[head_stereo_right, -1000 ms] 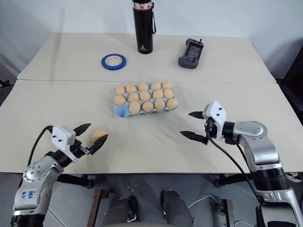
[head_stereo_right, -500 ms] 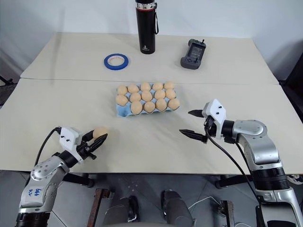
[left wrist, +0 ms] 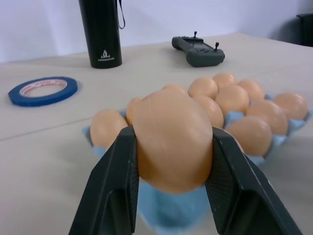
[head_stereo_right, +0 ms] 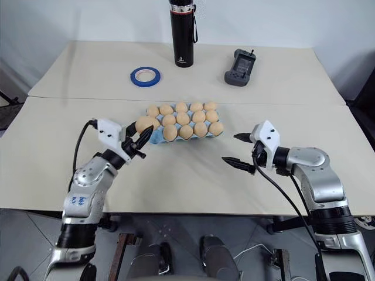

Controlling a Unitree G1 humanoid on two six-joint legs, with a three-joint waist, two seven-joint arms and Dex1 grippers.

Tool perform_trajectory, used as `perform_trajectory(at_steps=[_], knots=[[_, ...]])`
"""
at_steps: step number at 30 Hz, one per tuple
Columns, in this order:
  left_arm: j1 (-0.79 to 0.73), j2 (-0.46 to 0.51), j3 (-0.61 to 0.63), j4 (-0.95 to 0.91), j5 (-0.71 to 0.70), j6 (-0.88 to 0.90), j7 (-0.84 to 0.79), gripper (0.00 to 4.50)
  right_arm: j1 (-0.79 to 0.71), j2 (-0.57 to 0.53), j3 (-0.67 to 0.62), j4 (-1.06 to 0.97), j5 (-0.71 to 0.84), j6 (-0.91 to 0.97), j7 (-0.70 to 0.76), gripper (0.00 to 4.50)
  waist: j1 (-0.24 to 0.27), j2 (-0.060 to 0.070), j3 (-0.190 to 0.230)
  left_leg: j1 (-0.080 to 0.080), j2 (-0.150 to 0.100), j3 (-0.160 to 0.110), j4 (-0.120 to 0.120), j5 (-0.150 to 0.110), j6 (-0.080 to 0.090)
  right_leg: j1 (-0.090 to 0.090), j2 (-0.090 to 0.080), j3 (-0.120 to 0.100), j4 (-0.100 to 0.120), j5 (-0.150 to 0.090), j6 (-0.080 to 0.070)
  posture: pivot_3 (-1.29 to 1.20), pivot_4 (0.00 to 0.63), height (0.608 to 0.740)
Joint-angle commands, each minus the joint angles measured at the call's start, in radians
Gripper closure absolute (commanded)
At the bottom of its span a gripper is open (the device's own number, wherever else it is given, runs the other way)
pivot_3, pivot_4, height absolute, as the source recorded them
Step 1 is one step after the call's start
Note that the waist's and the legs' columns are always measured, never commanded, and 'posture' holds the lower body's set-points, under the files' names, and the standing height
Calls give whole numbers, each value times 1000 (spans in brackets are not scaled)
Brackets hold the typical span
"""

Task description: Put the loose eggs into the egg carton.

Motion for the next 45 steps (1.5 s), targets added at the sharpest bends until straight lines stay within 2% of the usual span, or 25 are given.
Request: perform_trajectory(at_steps=[1,5,14,18,24,28,33,38,45], knots=[[-30,3,-9,45,5,-51,-33,2997,9,2,-26,-43,13,-14,-11,0,0,0,0,0,0,0,0,0,-1,0,0,0,0,0,0,0,150,740],[-65,11,-30,114,-1,-86,-102,2997,30,1,-33,-64,21,-8,-19,0,4,0,0,0,0,0,0,0,-1,0,0,0,0,0,0,0,150,740],[-91,34,-18,165,-7,-118,-144,37,53,-11,-53,-76,29,-7,-23,0,4,0,0,0,0,1,0,0,-1,0,0,0,0,0,1,0,150,740],[-54,77,-12,104,-10,-52,-160,11,60,-16,-58,-77,31,-9,-21,0,2,0,0,0,0,1,0,0,-1,0,0,0,0,0,1,0,150,740],[74,209,51,-54,-169,117,-330,11,52,-26,-74,-57,29,-17,-10,0,-3,0,0,0,1,1,0,0,-2,-1,0,0,0,0,0,0,150,740],[161,301,126,-88,-231,95,-443,11,44,-38,-73,-40,30,-30,19,0,-4,0,0,0,1,1,0,0,-2,-1,0,0,1,0,-1,0,150,740],[197,413,197,-12,-245,66,-545,11,10,-43,-34,13,14,-54,81,0,-4,1,0,0,1,0,0,-4,-2,-1,-2,-1,0,-1,-2,0,150,740],[169,465,224,62,-242,32,-602,11,-54,-25,1,99,-15,-98,113,0,-5,1,1,0,1,1,0,-5,-1,-1,-2,-1,-1,-2,-3,0,150,740],[164,460,232,52,-249,31,-600,11,-82,-3,19,116,-21,-112,122,0,-6,1,1,-1,1,0,-3,-4,0,-2,-2,-2,-1,-2,-4,0,150,740]])
